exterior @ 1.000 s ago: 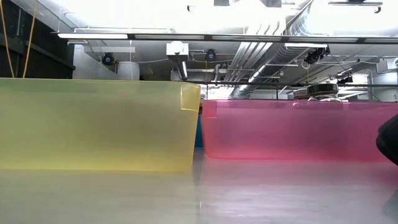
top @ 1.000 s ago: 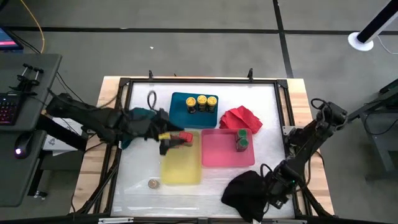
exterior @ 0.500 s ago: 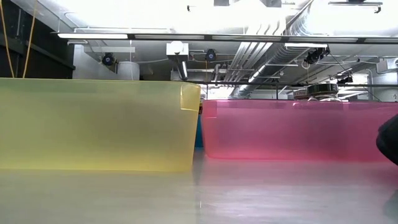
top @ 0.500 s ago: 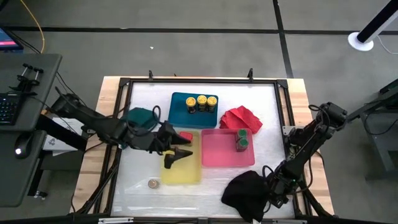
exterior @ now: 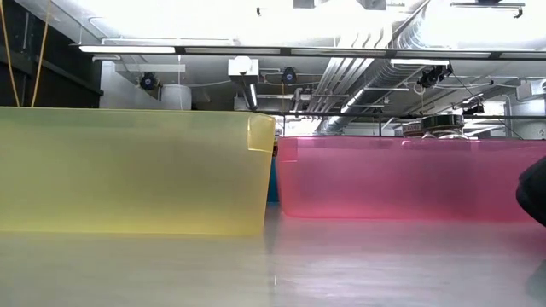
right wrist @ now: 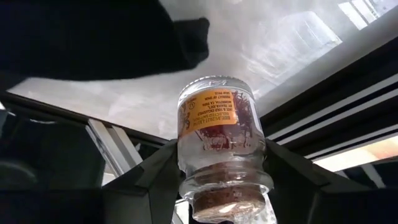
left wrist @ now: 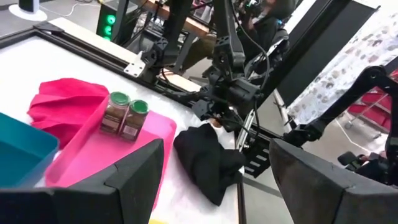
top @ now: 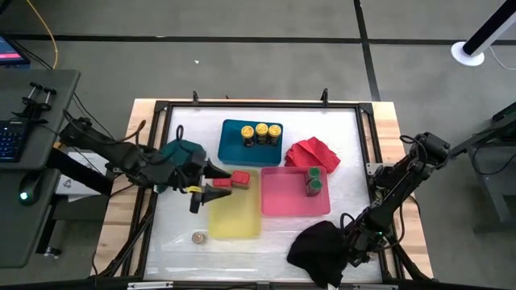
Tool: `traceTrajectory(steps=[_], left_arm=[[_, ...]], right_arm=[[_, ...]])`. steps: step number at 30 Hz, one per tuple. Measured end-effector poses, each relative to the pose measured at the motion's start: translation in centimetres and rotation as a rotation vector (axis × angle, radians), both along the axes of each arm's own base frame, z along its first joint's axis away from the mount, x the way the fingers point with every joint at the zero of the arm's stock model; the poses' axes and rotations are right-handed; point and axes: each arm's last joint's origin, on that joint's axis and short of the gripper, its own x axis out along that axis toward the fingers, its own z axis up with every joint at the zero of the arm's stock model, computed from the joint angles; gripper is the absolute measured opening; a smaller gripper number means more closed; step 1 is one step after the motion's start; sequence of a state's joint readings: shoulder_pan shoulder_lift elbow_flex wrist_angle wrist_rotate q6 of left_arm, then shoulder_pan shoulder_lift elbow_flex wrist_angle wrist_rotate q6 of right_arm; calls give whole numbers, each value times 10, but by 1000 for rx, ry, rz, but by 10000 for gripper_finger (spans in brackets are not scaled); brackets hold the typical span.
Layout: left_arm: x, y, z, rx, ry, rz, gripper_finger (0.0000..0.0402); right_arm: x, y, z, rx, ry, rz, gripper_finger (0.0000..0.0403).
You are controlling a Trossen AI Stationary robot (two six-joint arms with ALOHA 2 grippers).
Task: Sort spices by type
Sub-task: Adjust the brown spice bottles on the table
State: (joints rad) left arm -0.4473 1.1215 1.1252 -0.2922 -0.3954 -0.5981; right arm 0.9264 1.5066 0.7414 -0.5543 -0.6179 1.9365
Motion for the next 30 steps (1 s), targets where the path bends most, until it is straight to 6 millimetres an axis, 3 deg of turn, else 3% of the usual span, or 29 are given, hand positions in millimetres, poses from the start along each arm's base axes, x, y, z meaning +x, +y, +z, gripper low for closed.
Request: traceTrajectory(steps=[13,30], left_arm=[[-12,-1,-6,45,89,-27,278],[-14,-2,-10,82,128,-38,278]], right_arm=[[3,1,0,-24,-8,-78,200],[11,8,5,73,-78,-66,201]])
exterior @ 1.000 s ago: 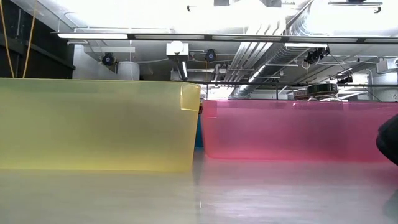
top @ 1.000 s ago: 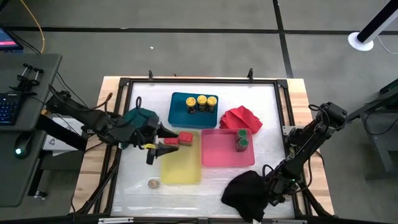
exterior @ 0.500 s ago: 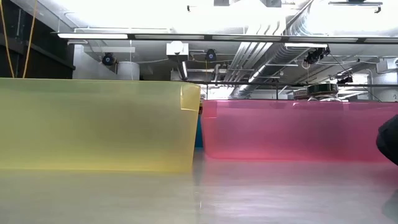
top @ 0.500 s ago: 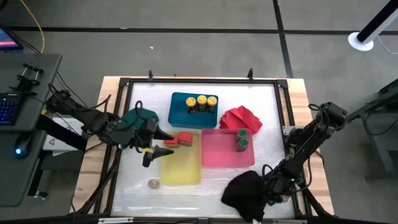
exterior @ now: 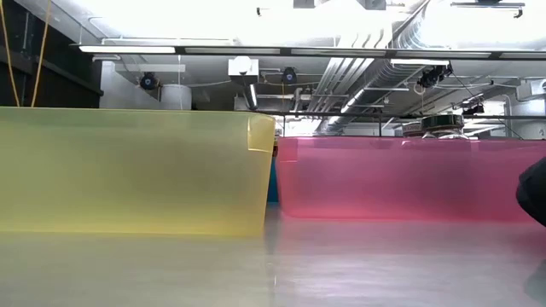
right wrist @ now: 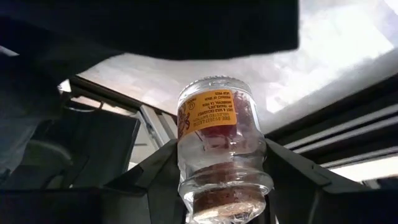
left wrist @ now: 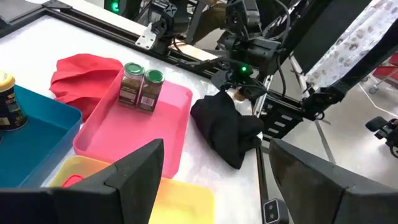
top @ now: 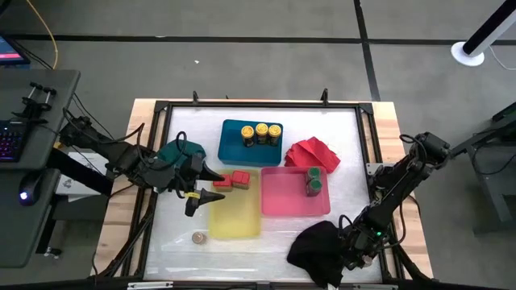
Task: Sort spices by type
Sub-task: Adjust the brown spice bottles on the table
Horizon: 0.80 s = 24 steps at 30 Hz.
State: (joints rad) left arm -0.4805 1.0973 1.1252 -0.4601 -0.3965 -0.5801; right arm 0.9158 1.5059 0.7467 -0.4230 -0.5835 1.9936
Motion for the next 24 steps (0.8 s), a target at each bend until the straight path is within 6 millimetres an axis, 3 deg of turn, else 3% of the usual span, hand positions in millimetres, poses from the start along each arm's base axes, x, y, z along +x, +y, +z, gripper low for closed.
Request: traceTrajectory(steps=[24], left_arm=[[-1,1,-3,10,35,13,278]], right_arm=[[0,-1,-1,-24,-3,-28,202]])
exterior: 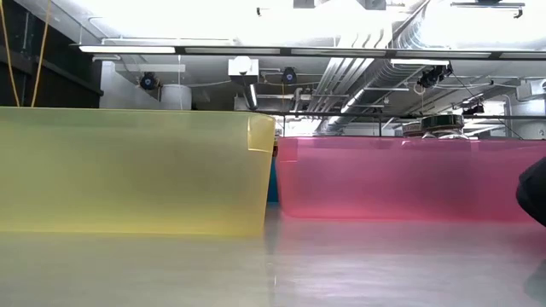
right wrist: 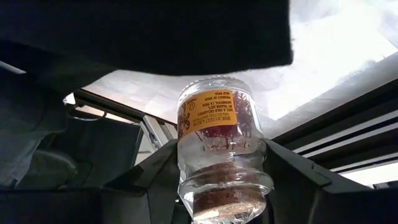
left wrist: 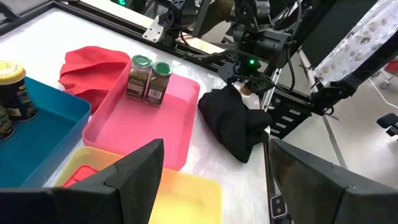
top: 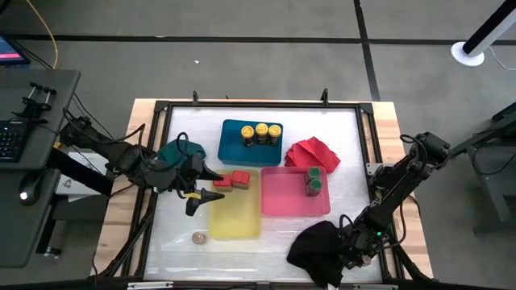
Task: Sort spices by type
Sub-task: Adjust the brown spice bottles on the table
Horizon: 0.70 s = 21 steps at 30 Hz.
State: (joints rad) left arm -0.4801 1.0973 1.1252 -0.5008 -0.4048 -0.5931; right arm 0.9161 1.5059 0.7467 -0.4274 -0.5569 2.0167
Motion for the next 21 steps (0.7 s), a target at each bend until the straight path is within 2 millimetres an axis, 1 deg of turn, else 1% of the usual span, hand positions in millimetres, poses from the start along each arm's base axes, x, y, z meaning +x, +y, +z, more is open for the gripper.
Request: traceTrajectory(steps=[15,18,21], left_arm=[[-1,1,-2,9,25,5,278],[-2,1,-3,11,35,6,278],[-2,1,-4,1,43,11,278]], right_arm=[[2,-1,-1,-55,-71,-37,202],[2,-1,-1,-46,-68,-33,202],[5,3,1,10,-84,-26,202]])
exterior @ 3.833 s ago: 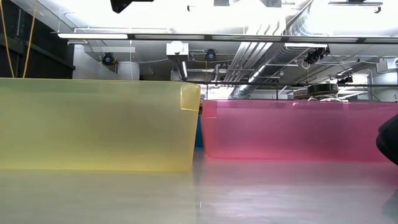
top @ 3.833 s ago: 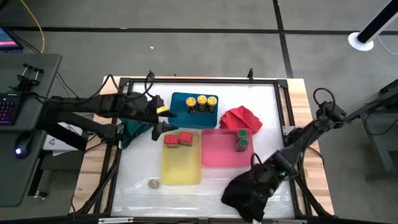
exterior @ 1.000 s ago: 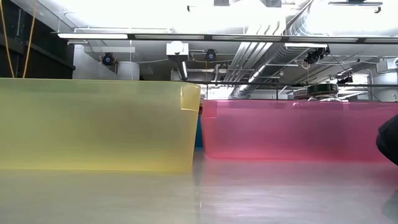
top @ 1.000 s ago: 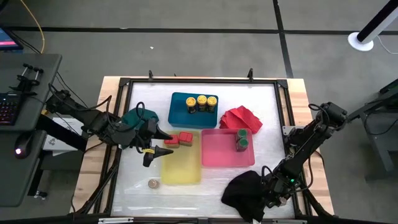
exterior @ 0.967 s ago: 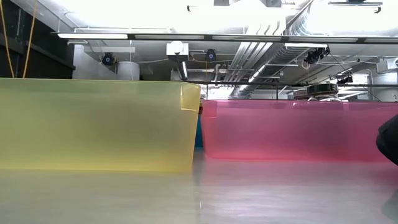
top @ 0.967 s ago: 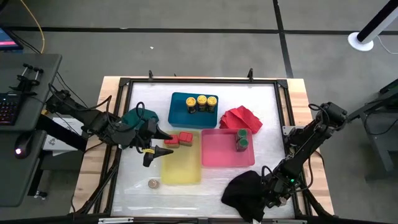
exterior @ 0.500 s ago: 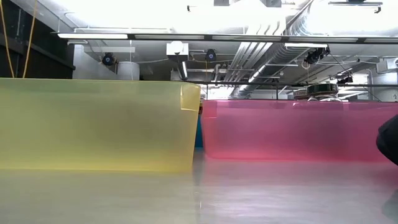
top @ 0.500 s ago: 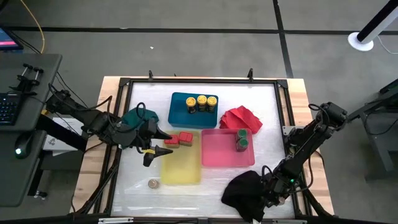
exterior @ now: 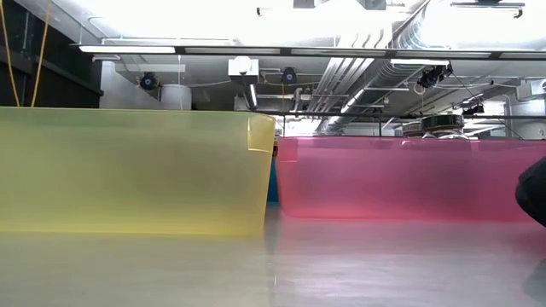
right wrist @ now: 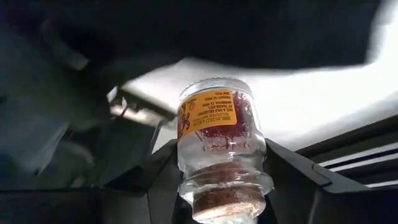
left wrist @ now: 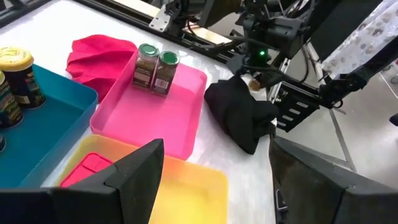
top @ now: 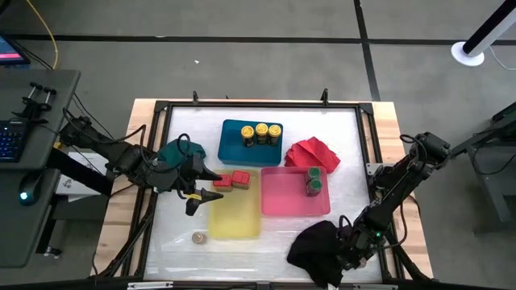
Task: Sort spices by type
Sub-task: Adjust the brown spice bottles on the table
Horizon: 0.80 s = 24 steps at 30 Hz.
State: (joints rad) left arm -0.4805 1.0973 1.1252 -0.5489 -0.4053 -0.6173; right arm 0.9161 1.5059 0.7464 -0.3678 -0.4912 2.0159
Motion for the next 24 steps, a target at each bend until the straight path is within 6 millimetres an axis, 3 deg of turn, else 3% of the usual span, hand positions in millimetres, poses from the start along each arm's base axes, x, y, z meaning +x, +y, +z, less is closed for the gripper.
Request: traceTrajectory(steps=[7,11,18,24], left_arm=[[-4,-7,-1,-7,10,-53,278],[-13,-22,-1,4,4,-81,278],[-37,-45,-4,41,-37,38,278],[-55,-54,-8,36,-64,136,278]], right_arm=[[9,17,13,205,-137,18,202],[27,22,31,240,-269,-39,202],[89,7,80,177,-606,-107,202],[161,-18,91,18,-717,47,202]])
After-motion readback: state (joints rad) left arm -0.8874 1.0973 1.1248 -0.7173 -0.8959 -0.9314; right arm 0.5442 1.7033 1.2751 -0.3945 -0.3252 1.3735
